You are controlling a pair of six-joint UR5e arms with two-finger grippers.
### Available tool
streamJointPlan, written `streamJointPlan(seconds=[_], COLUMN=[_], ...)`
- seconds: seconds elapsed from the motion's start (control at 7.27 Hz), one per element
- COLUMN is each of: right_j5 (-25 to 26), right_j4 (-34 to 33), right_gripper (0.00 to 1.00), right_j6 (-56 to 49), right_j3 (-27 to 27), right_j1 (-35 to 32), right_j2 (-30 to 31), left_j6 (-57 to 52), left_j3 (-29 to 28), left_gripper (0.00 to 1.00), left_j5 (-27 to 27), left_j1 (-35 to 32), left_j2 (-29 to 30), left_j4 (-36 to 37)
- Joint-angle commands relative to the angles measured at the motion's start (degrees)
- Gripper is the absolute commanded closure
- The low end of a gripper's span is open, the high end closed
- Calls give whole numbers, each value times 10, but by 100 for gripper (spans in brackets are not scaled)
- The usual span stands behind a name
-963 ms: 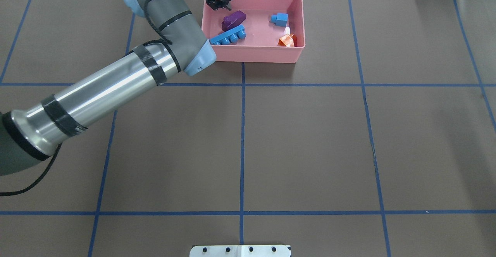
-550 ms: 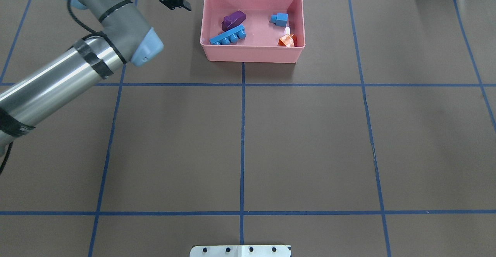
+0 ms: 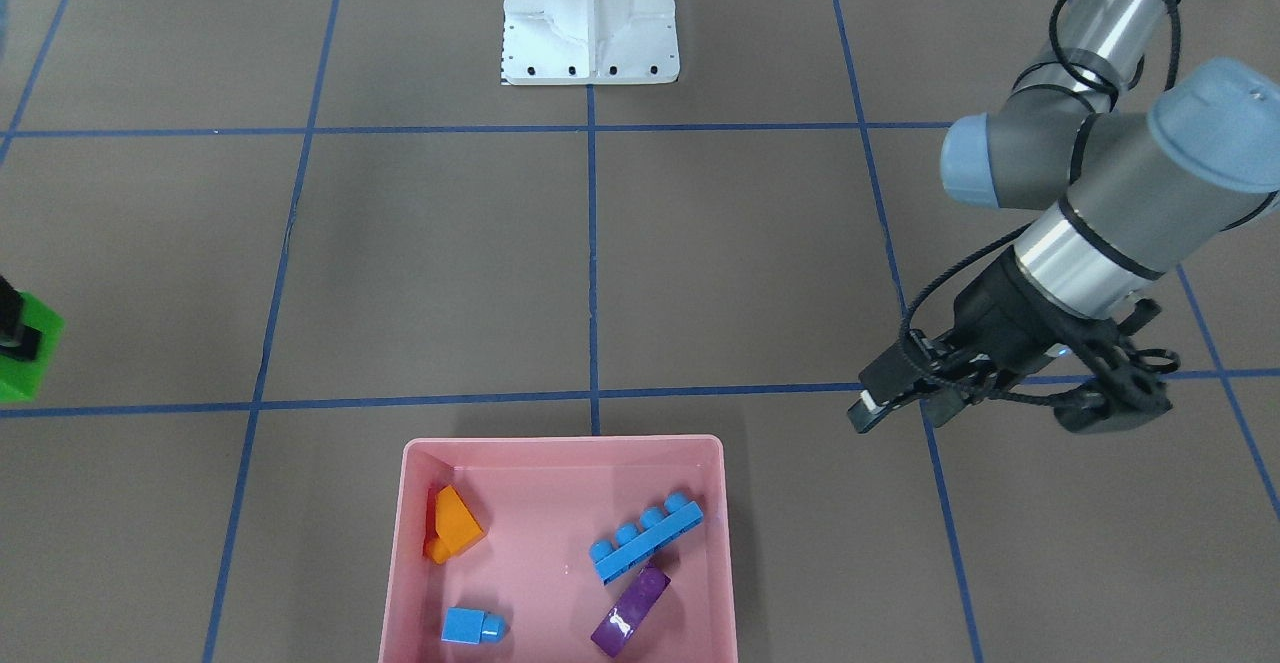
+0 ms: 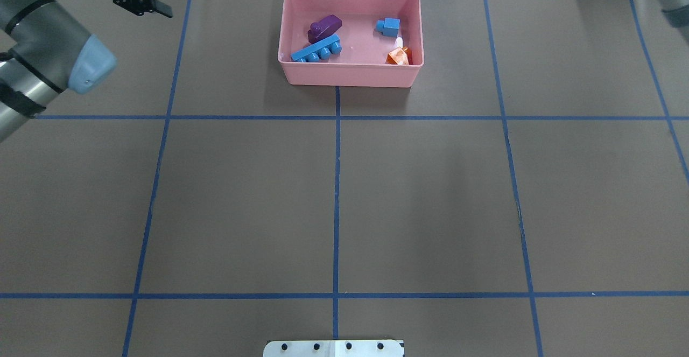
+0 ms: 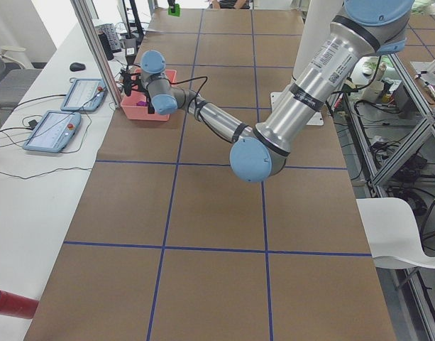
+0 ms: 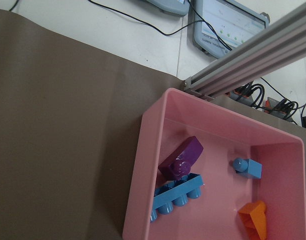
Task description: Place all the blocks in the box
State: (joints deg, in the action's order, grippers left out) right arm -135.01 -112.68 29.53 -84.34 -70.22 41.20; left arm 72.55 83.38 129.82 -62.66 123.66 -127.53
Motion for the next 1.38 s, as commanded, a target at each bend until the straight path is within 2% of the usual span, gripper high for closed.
streamJointPlan(seconds=[0.0, 0.28, 0.41, 0.55, 0.69, 0.83, 1.1, 1.24], right_j5=[31, 76, 87, 97, 118, 129, 124, 121], right_j4=[199, 316, 351, 357, 362, 361, 354, 327], right_gripper=[100, 100, 100, 93, 3, 0, 0, 0], right_j6=[155, 207, 218, 222, 222, 212, 152, 151], right_j3=[159, 246, 283, 298, 296, 298, 279, 257], right_j1=[74, 117, 129, 134, 144, 147, 128, 116], right_j2=[-78, -110, -128, -140, -143, -143, -142, -135], left_j6=[-32, -88, -138, -175, -184, -198, -202, -202], left_j3=[51, 85, 97, 121, 126, 125, 121, 118], left_gripper=[0, 0, 0, 0, 0, 0, 0, 0], left_j5=[10, 22, 31, 25, 25, 23, -36, -61], left_j1=[-15, -43, -55, -57, -62, -62, -62, -61], left_j2=[-73, -132, -165, -200, -218, -231, -243, -249], left_j4=[0, 0, -3, -3, -4, -4, -7, -5])
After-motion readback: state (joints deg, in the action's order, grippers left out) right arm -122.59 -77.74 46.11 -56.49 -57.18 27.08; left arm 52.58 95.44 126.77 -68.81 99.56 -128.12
